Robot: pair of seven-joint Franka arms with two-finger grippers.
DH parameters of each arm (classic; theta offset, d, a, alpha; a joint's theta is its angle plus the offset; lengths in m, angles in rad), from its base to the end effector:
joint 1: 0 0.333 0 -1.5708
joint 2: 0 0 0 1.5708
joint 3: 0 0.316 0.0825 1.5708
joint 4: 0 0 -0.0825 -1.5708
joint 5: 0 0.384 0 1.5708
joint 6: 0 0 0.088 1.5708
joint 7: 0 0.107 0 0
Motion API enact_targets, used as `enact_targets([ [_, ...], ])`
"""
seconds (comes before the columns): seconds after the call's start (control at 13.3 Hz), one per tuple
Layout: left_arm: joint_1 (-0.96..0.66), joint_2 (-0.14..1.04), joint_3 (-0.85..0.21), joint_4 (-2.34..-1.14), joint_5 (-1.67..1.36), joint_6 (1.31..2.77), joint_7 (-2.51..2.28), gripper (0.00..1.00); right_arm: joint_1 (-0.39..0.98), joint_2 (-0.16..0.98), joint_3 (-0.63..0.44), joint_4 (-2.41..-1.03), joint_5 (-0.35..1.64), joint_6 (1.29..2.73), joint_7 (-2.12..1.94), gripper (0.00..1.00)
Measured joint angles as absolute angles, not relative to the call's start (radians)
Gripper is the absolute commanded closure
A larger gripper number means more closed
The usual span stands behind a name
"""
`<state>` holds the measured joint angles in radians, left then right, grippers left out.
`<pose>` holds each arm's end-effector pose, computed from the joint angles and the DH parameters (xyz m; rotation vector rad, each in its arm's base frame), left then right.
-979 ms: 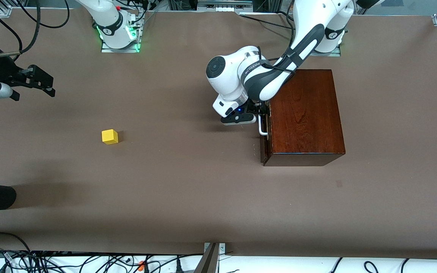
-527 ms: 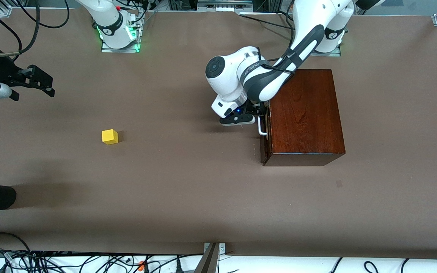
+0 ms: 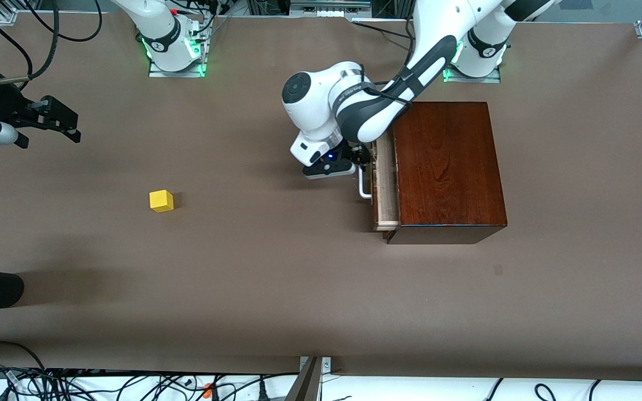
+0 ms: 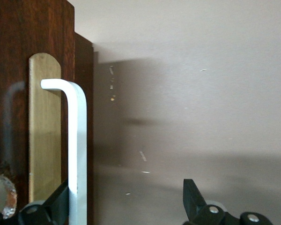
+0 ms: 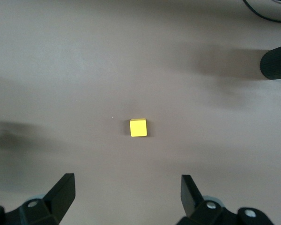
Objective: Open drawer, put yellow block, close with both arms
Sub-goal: 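Pull the drawer open by its handle with the left gripper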
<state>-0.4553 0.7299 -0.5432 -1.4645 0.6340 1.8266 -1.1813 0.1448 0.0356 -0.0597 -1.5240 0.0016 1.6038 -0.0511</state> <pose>0.4641 -0.5118 0.2761 -2.8197 -0.0140 -0.1203 0.5672 0.0492 0.6297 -3.1333 -0.2138 -0.0695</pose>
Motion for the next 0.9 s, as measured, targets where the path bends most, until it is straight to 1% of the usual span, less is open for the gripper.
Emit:
enact_targets([
  [0.45, -0.506, 0.795, -0.535, -1.357, 0.635, 1.795, -1.210, 0.00, 0.151, 0.037, -0.047, -1.524, 0.002, 1.604, -0.050, 0.00],
  [0.9, -0.553, 0.859, -0.536, -1.247, 0.635, 1.796, -1.232, 0.00, 0.151, 0.039, -0.047, -1.524, 0.003, 1.604, -0.050, 0.00],
])
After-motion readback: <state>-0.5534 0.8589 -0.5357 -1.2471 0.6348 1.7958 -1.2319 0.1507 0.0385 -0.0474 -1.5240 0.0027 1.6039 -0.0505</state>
